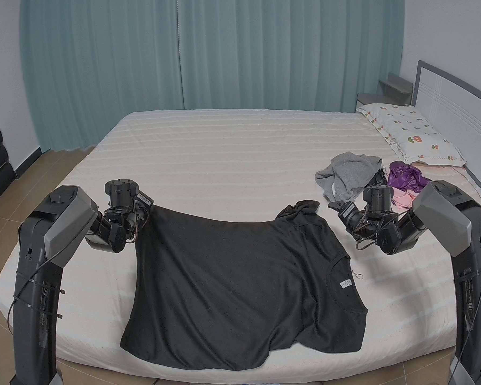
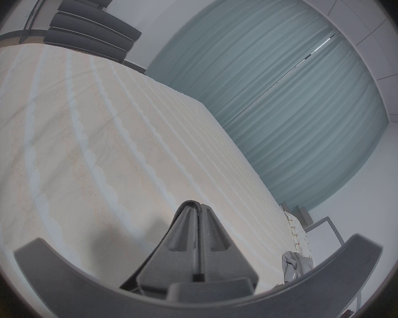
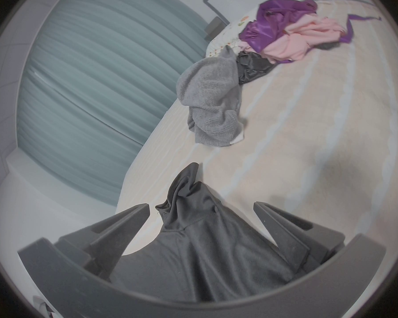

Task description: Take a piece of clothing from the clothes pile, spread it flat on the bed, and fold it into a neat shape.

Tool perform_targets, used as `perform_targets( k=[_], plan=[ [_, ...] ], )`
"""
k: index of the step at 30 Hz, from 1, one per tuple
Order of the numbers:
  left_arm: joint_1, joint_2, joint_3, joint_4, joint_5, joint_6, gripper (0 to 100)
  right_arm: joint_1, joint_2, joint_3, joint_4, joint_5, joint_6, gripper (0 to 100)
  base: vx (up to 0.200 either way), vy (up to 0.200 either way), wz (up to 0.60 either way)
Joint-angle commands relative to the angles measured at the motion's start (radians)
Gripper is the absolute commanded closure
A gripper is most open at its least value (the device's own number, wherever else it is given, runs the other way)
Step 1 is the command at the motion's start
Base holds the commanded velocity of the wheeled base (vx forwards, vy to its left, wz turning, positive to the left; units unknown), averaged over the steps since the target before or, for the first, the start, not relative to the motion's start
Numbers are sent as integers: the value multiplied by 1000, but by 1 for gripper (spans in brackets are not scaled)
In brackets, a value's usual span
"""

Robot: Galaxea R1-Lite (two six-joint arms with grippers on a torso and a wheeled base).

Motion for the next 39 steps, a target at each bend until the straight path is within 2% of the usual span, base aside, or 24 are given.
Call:
perform_targets(
  k=[1,6,8,14,15,25,34,39],
  plan=[
    [1,9,1,4,0,-1,100,-13,73,-154,101,5,-89,0,0,0,0],
    [1,9,5,4,0,-1,100,-4,138,-224,143,28,-174,0,0,0,0],
    [2,9,5,4,0,-1,100,-1,175,-259,149,61,-229,0,0,0,0],
    [2,10,8,5,-7,-1,100,11,221,-304,149,87,-235,0,0,0,0],
    [2,10,8,5,-7,-1,100,13,227,-310,150,96,-235,100,0,0,0],
    [2,9,17,4,-7,-1,100,-13,224,-325,143,87,-224,100,0,0,0],
    [22,9,8,-2,-8,-1,100,-102,159,-275,135,80,-223,100,0,0,0],
    [25,10,5,-6,-10,-1,100,-116,159,-252,133,82,-224,100,0,0,0]
  ],
)
